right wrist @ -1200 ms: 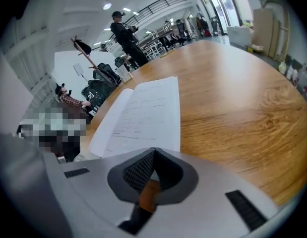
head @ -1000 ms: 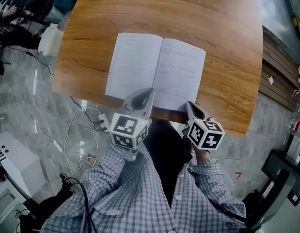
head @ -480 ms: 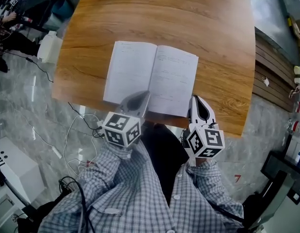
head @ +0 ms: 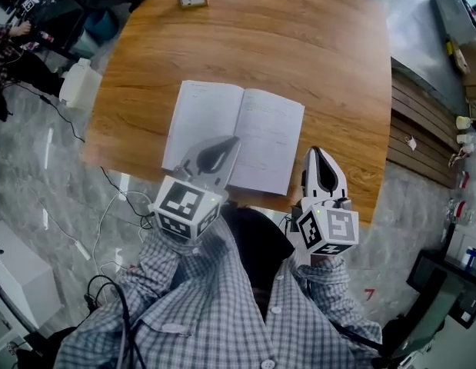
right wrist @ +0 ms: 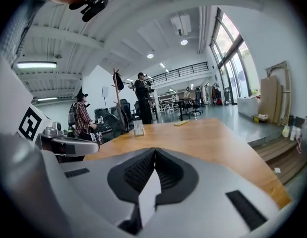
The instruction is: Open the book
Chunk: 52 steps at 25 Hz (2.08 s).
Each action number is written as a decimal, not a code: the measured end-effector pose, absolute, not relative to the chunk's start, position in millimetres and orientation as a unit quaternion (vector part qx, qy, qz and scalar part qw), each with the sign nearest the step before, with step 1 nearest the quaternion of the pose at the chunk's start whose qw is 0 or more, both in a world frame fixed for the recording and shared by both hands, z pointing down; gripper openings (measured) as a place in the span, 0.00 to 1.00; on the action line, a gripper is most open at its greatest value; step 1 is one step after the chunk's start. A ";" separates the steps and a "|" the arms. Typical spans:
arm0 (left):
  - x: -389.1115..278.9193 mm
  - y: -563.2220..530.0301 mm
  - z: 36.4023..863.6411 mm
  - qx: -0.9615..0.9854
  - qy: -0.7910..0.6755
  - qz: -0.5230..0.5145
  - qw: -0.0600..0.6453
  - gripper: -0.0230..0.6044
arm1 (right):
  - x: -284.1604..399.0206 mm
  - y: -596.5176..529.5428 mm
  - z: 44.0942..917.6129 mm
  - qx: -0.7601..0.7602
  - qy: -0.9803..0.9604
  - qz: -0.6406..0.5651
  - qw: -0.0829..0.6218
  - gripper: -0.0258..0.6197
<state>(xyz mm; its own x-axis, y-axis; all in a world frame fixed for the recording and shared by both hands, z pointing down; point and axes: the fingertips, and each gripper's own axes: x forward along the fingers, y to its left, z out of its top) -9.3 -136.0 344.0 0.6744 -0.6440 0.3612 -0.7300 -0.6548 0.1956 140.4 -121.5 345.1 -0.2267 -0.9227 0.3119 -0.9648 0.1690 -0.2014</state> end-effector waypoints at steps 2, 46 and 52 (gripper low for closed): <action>-6.6 -140.5 329.2 0.906 -0.378 0.124 0.145 0.05 | 143.1 -125.6 330.6 0.623 -0.764 0.163 0.049 0.07; -0.9 -158.7 214.4 0.925 -0.376 0.011 0.050 0.05 | 115.6 -132.4 205.4 0.590 -0.806 0.035 -0.025 0.07; -1.0 -158.0 212.7 0.925 -0.376 0.008 0.051 0.05 | 118.4 -132.6 206.4 0.591 -0.805 0.040 -0.027 0.07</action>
